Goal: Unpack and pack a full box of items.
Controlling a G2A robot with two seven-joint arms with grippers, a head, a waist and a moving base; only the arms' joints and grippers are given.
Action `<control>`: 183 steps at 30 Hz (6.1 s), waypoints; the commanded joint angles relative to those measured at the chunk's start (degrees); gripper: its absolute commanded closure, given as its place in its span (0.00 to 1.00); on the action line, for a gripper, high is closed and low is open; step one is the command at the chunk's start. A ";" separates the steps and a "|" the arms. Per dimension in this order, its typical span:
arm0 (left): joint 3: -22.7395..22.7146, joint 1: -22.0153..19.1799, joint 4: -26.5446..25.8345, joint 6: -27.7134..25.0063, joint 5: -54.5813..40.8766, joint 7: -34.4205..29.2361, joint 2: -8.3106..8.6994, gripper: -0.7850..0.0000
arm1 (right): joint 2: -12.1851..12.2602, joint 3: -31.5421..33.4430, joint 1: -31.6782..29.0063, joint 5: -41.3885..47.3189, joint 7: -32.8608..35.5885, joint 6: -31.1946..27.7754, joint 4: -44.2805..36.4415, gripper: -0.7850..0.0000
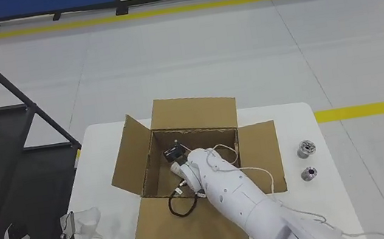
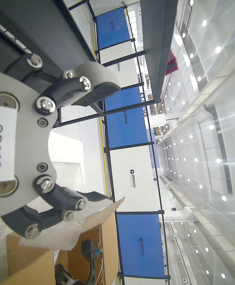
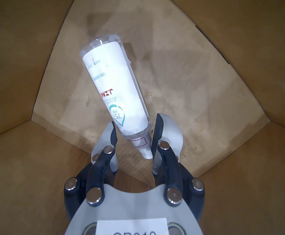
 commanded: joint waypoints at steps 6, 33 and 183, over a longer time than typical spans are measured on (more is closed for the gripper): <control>0.00 0.00 0.00 0.00 0.00 0.00 0.00 0.00 | 0.16 -0.06 0.17 -0.71 0.28 -3.83 1.14 0.33; 0.00 0.00 0.00 0.00 0.00 0.00 0.00 0.00 | 3.37 2.46 3.60 1.30 3.21 -21.26 -0.53 1.00; 0.00 0.00 0.00 0.00 0.00 0.00 0.00 0.00 | 28.45 59.60 -65.42 -30.97 24.74 -27.95 -93.18 1.00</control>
